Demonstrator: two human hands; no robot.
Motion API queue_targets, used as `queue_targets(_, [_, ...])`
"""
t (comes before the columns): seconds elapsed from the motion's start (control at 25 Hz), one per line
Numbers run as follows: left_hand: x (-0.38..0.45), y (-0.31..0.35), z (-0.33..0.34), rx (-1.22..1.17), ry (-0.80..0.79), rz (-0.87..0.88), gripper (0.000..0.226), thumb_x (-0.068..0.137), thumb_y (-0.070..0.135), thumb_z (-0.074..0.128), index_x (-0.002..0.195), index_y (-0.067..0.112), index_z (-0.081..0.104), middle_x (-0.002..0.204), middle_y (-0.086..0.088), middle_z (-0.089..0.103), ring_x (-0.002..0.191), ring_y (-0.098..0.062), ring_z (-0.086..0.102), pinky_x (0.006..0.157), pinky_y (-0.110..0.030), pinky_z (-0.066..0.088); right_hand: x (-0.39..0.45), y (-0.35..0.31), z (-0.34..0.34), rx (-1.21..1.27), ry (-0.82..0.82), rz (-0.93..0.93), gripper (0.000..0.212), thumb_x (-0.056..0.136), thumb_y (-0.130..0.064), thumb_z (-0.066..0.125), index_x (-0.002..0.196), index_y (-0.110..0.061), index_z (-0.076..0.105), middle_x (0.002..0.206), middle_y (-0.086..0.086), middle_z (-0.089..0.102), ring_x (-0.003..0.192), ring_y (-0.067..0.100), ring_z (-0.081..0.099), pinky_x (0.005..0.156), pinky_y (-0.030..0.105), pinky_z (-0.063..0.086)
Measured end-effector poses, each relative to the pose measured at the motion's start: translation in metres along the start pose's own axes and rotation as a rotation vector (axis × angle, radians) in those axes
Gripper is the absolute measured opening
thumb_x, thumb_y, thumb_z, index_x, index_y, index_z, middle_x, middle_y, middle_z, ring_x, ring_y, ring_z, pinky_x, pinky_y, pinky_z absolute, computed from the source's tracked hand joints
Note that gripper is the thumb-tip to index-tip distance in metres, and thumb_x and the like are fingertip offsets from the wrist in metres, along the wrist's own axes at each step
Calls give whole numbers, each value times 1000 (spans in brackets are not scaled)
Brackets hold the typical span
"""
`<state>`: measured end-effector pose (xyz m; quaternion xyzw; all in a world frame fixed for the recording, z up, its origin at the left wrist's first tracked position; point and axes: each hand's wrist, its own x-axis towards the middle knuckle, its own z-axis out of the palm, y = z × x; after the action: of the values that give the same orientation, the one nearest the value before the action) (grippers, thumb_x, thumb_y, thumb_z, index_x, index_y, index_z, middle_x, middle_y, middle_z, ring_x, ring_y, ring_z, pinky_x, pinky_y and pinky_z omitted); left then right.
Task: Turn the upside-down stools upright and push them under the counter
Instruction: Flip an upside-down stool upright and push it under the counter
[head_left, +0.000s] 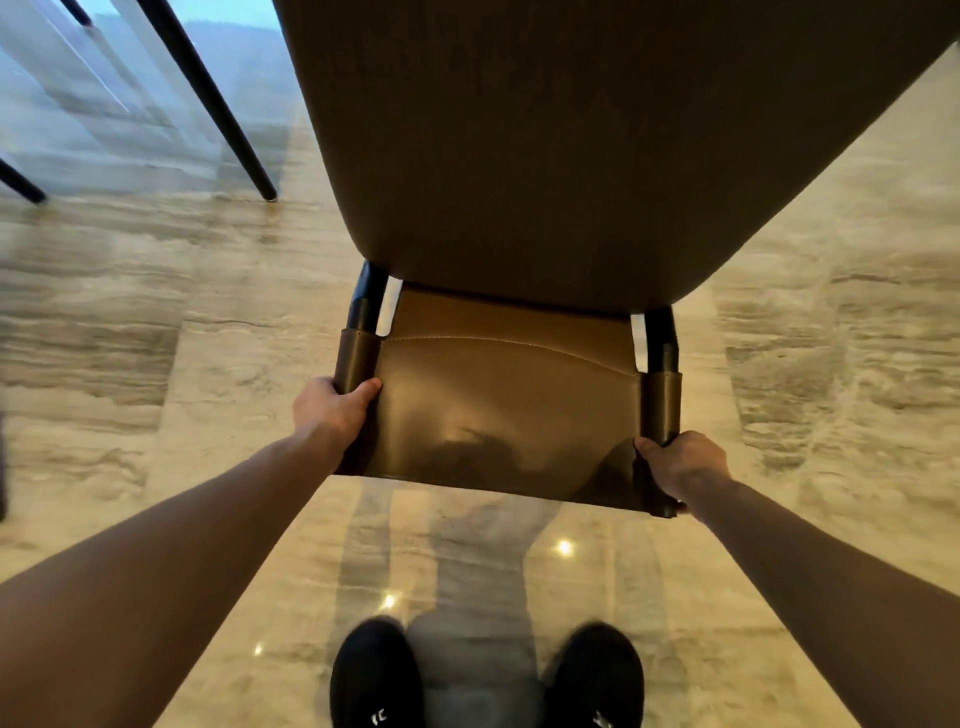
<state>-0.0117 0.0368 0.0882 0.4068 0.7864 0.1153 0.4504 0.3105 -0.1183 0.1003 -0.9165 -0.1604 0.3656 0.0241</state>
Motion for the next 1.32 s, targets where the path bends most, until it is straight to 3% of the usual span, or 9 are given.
queue_targets(0.08, [-30, 21, -24, 43, -2, 1, 47, 91, 43, 68, 119, 6, 61, 101, -14, 65, 89, -30, 63, 77, -40, 53, -33, -2, -33, -18, 4, -9, 46, 94, -42, 61, 115, -1, 62, 88, 13, 60, 74, 31, 61, 66, 40, 58])
queue_targets(0.2, [-76, 57, -66, 91, -17, -9, 47, 91, 46, 67, 118, 8, 59, 100, -12, 63, 87, -30, 62, 73, -39, 52, -79, -7, -85, -54, -7, -30, 49, 94, -44, 60, 115, 0, 63, 90, 14, 60, 77, 32, 60, 64, 37, 55])
queue_targets(0.4, [-149, 129, -141, 211, -32, -5, 47, 90, 48, 67, 110, 6, 60, 100, -16, 65, 87, -34, 64, 70, -41, 53, -155, -26, -175, -53, -20, -49, 49, 94, -45, 59, 113, 0, 62, 100, 18, 66, 89, 36, 66, 79, 46, 59])
queue_targets(0.6, [-212, 191, -203, 336, -73, 19, 46, 87, 50, 70, 96, 7, 56, 94, -16, 65, 91, -37, 64, 79, -42, 54, -228, -42, -256, -118, -48, -18, 44, 97, -47, 51, 103, -5, 62, 75, 9, 58, 64, 25, 58, 48, 30, 47])
queue_targets(0.84, [-283, 273, -262, 412, -176, -23, 37, 87, 39, 74, 83, 7, 54, 84, -12, 61, 75, -27, 60, 60, -33, 43, -294, -84, -377, -132, -214, 60, 31, 99, -35, 52, 107, -6, 52, 89, 18, 57, 70, 35, 61, 41, 31, 49])
queue_targets(0.96, [-307, 323, -285, 389, -203, -14, 37, 88, 32, 74, 96, 2, 54, 81, -12, 57, 70, -25, 57, 54, -32, 41, -315, -111, -429, -150, -223, 31, 30, 100, -35, 51, 107, -5, 49, 100, 20, 56, 78, 36, 61, 50, 35, 52])
queue_targets(1.16, [-325, 405, -309, 358, -175, 36, 29, 87, 22, 74, 91, 3, 53, 78, -14, 58, 62, -25, 58, 45, -26, 42, -317, -157, -486, -80, -52, -75, 29, 99, -31, 53, 104, -3, 56, 90, 18, 60, 65, 29, 58, 45, 28, 44])
queue_targets(1.24, [-328, 435, -319, 375, -132, 113, 21, 85, 17, 74, 92, 2, 59, 77, -15, 62, 59, -24, 60, 42, -24, 46, -313, -172, -504, -83, 85, -133, 27, 92, -30, 58, 93, -3, 61, 96, 19, 68, 72, 31, 66, 54, 29, 50])
queue_targets(1.32, [-331, 461, -325, 419, -40, 276, 10, 85, 15, 68, 89, 6, 69, 77, -13, 68, 61, -26, 64, 51, -30, 56, -311, -189, -521, -88, 163, -163, 20, 82, -26, 58, 77, -6, 60, 91, 17, 71, 79, 32, 70, 62, 31, 54])
